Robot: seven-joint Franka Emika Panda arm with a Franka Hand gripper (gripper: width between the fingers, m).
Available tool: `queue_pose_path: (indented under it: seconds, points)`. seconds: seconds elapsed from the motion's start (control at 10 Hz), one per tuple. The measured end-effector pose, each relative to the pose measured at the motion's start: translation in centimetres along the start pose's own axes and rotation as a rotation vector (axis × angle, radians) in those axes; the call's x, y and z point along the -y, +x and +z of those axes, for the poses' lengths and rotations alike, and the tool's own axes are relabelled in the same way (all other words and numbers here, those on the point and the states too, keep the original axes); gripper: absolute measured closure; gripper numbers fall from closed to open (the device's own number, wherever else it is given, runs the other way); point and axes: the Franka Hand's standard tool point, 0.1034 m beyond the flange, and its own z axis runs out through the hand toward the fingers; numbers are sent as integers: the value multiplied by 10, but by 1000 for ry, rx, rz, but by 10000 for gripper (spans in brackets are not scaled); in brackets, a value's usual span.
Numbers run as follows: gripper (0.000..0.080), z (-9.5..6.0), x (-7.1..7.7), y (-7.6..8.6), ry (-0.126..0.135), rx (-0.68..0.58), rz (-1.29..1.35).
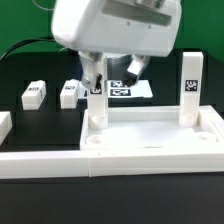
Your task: Assemble desk
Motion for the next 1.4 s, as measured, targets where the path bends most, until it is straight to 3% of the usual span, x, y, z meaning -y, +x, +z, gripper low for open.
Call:
queue_pose_path:
  seconds: [0.2, 0.4, 0.5, 0.6, 1.0, 1.1, 1.3, 1.4]
  points:
    - [150, -25, -26, -45, 63, -14, 157]
    - [150, -38, -49, -94, 111, -31, 310]
    - [150, -30, -44, -108, 116, -33, 450]
    - [150, -26, -36, -102, 123, -24, 532]
    - [150, -25, -36, -100, 127, -13, 756]
    - [150, -13, -30, -109, 149, -23, 811]
    - [150, 13, -2, -146, 217, 10, 932]
    - [150, 24, 7, -155, 252, 22, 989]
